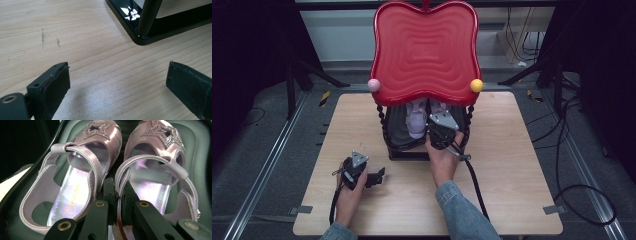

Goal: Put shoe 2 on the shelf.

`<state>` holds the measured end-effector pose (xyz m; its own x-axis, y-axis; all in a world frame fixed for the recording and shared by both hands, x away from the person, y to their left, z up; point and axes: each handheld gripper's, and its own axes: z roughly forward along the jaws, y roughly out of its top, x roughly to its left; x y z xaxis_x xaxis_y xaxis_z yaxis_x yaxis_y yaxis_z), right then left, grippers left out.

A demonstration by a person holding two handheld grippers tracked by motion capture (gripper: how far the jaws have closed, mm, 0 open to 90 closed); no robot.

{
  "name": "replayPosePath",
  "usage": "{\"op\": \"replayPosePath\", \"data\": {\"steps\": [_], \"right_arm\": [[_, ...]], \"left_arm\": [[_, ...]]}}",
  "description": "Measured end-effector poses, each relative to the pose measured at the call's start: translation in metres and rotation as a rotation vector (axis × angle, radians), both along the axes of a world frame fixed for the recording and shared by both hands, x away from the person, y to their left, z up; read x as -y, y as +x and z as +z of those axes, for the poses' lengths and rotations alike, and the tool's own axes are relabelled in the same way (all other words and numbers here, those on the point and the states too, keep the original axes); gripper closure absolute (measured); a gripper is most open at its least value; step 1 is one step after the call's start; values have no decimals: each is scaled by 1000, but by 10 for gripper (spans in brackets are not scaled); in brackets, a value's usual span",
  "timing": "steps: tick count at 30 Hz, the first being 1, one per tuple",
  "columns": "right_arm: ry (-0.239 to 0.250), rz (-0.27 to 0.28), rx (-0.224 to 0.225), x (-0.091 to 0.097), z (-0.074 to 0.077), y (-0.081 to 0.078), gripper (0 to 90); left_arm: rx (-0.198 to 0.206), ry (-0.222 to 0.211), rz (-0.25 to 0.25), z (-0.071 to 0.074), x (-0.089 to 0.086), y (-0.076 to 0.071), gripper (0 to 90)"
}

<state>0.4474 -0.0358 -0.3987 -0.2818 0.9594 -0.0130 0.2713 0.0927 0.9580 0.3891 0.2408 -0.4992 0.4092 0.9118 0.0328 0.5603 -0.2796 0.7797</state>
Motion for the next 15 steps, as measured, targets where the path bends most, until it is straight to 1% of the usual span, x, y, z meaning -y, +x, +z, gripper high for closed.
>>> {"op": "replayPosePath", "data": {"steps": [7, 15], "right_arm": [[-8, -2, -4, -3, -3, 2, 848], [-17, -8, 1, -5, -5, 3, 830]], "left_arm": [[0, 1, -5, 0, 2, -1, 46], [0, 2, -9, 0, 3, -1, 46]]}}
